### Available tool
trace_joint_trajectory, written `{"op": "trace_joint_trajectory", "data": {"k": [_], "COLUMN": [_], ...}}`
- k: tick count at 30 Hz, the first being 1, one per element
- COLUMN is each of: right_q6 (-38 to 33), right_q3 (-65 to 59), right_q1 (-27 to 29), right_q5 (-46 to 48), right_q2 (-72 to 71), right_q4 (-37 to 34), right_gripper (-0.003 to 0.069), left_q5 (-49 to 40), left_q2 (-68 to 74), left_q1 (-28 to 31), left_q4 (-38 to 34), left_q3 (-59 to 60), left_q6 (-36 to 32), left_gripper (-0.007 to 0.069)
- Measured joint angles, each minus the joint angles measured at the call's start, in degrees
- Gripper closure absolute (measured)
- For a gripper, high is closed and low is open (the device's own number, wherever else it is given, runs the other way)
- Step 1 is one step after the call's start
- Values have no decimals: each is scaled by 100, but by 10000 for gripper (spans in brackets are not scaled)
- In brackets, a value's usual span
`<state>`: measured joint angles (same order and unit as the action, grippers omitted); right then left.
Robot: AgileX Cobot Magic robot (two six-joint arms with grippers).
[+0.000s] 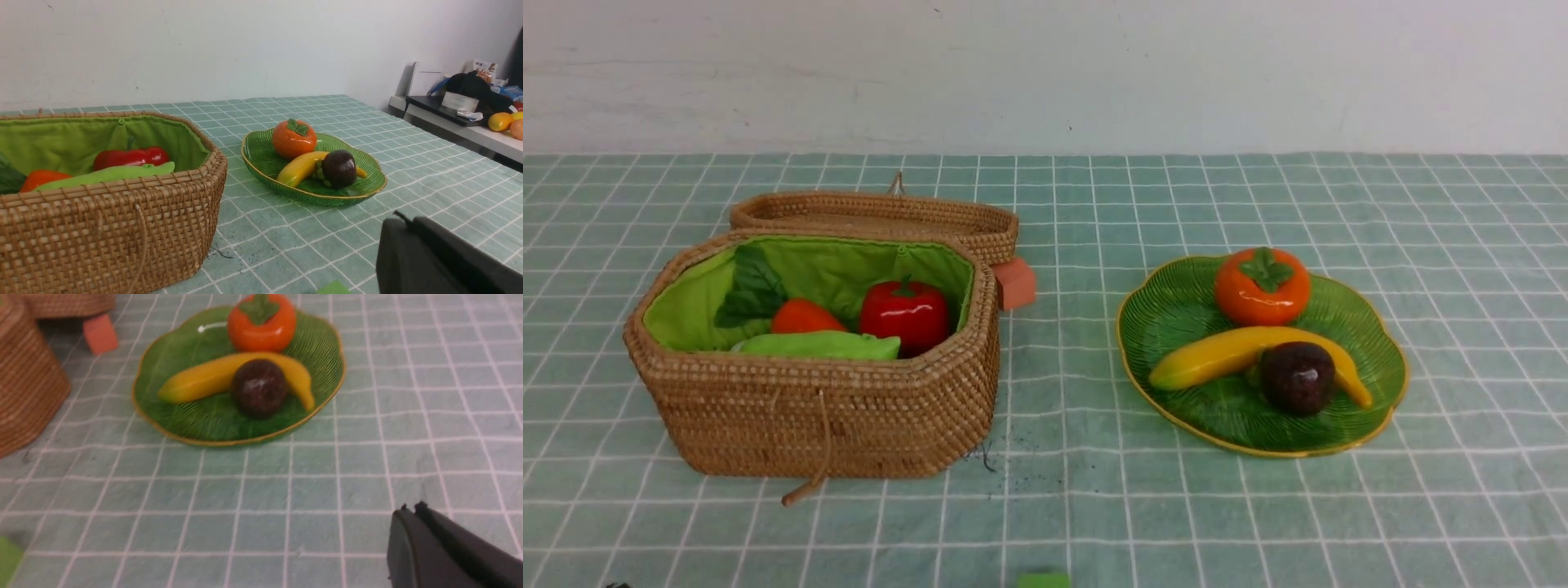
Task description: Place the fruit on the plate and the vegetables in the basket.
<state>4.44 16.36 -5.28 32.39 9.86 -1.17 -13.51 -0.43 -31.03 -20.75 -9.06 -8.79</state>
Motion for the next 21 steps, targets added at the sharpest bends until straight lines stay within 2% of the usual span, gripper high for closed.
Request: {"op": "trace_joint_trajectory", "data": {"k": [3, 6, 21], "right_q6": [-54, -45, -4], "right_q3": [-1247, -1708, -1725], "right_q1": [305, 346, 351], "right_q5": [-882, -948, -1031], "right_q2": [-756, -1017, -1048], "right_q4": [117, 117, 86], "right_gripper": [677, 678, 673], "left_q5": [0, -1, -34], "left_q2": [0, 0, 0], "left_q1": [0, 0, 0], "left_q4": [0, 0, -5], "left_q3": [0, 0, 3], "left_q6": [0, 0, 0], "left_gripper": [617, 613, 600]}}
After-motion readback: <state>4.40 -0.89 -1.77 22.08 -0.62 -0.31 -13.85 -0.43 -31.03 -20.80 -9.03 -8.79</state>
